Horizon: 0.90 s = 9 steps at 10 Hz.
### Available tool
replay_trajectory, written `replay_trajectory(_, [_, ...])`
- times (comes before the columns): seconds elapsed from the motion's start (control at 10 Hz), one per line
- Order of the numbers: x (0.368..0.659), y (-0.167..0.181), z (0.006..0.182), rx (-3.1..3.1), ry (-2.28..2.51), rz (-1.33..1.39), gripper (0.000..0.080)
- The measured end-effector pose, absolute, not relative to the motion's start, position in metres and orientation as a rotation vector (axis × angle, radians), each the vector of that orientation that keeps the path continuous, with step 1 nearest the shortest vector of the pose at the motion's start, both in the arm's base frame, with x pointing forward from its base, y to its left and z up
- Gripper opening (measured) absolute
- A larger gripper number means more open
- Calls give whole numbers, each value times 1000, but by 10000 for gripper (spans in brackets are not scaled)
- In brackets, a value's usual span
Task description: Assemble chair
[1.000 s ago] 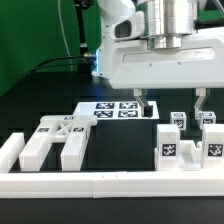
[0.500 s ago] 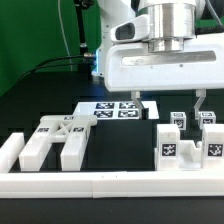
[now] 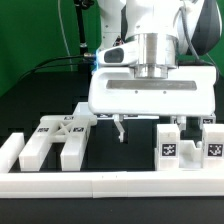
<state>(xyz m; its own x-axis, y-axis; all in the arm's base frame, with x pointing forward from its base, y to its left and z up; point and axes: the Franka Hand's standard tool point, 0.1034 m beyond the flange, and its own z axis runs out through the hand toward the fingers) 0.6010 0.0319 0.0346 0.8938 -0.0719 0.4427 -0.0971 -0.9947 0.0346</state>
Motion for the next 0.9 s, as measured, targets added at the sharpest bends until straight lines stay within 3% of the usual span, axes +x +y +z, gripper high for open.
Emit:
replay_trajectory(0.3, [607,48,16,3009,-104,689,648])
replay_trajectory(0.6, [606,49,14,3009,-95,682,608])
replay_trajectory(0.7, [606,49,13,3009,-94,681,427])
replay_trajectory(0.8, [606,49,13,3009,-94,681,427])
replay_trajectory(0.9, [606,47,13,3007,-97,681,227])
